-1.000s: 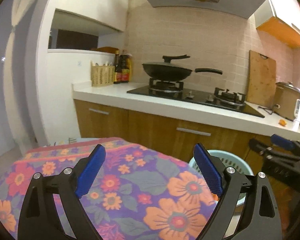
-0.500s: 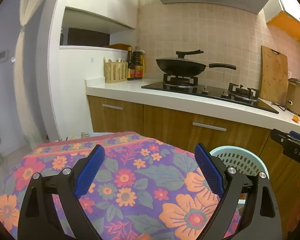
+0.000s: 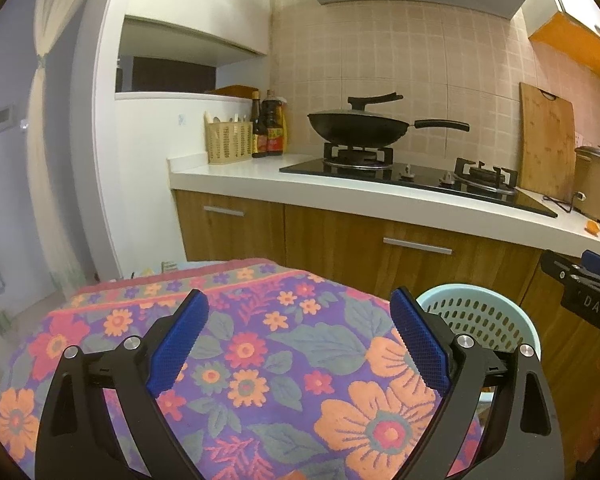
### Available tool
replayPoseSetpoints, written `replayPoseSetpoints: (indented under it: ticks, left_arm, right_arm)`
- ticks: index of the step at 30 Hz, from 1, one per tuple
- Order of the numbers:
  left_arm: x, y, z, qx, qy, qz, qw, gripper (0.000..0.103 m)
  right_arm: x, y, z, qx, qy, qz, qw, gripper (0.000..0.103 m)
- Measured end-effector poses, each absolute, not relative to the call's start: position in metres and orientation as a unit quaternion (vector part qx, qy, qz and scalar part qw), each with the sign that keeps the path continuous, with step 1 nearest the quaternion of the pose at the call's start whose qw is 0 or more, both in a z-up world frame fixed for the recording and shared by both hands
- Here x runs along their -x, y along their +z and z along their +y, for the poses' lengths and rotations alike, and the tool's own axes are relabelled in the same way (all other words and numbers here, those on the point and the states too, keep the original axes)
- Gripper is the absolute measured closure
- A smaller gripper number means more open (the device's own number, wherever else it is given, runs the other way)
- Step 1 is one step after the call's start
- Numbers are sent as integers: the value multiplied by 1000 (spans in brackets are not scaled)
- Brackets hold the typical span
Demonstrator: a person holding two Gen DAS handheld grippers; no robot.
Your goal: Collect trash
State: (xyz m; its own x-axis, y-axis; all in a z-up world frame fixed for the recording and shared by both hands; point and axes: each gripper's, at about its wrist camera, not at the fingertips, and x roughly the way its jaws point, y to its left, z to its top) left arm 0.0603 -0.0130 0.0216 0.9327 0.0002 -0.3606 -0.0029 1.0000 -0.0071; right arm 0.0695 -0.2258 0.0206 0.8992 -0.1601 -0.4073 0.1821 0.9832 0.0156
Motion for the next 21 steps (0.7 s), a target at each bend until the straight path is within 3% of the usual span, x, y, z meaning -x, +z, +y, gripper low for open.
replayPoseSetpoints:
  ticks: [21]
  left_arm:
    - [-62,22,-7,15,3,187,982,11]
  right_arm:
    - [-67,22,-211,-12,-85,201,976,23]
